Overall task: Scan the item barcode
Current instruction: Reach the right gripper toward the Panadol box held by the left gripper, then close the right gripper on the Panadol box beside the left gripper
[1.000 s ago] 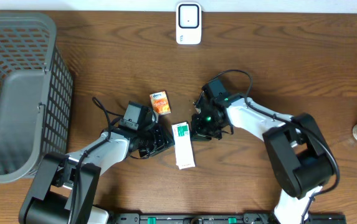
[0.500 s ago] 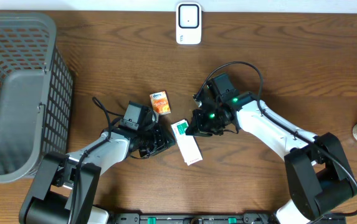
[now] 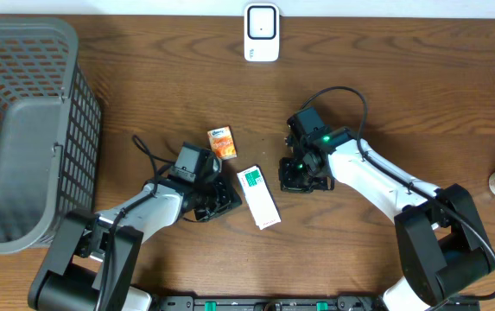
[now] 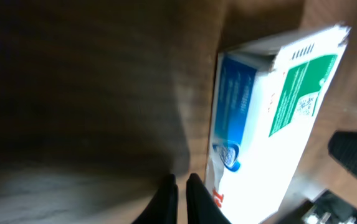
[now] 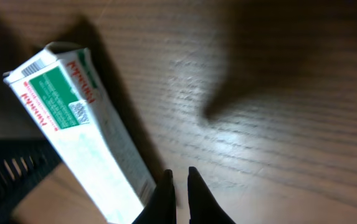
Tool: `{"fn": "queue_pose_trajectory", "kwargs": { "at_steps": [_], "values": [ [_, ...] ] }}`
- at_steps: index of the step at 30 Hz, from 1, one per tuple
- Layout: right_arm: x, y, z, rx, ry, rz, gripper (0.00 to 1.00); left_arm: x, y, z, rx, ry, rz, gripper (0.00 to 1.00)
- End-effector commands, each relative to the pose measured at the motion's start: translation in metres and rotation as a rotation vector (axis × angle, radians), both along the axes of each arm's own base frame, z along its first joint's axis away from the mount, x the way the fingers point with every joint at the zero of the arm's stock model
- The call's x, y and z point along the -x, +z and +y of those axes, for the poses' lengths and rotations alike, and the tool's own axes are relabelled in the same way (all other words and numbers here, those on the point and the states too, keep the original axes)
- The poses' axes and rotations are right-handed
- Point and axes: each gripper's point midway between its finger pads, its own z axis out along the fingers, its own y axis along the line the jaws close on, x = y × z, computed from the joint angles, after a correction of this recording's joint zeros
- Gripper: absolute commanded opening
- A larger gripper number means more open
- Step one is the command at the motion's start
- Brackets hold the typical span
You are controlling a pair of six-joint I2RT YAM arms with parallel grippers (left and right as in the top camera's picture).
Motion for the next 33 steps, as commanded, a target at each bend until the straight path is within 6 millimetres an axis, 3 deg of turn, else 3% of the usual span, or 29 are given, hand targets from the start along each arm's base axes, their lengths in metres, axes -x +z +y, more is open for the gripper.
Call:
{"fn": "queue_pose_trajectory", "kwargs": {
  "at_steps": [1, 10, 21, 33],
  "values": [
    [-0.009, 0.001, -0.007, 0.039, 0.002, -0.046, 0.07, 0.013, -0.026, 0.012, -0.108, 0.03, 0.057, 0.07],
    [-0.003, -0.012, -0.001, 0.015, 0.01, 0.008, 0.05, 0.023, -0.053, 0.01, -0.109, 0.014, 0.133, 0.07],
    [0.003, -0.047, 0.013, -0.041, 0.021, 0.101, 0.01, 0.023, -0.054, 0.011, -0.114, 0.012, 0.131, 0.07],
    [0.013, -0.023, 0.043, -0.244, 0.125, 0.123, 0.01, 0.023, -0.054, 0.011, -0.114, 0.012, 0.131, 0.07]
  ]
}}
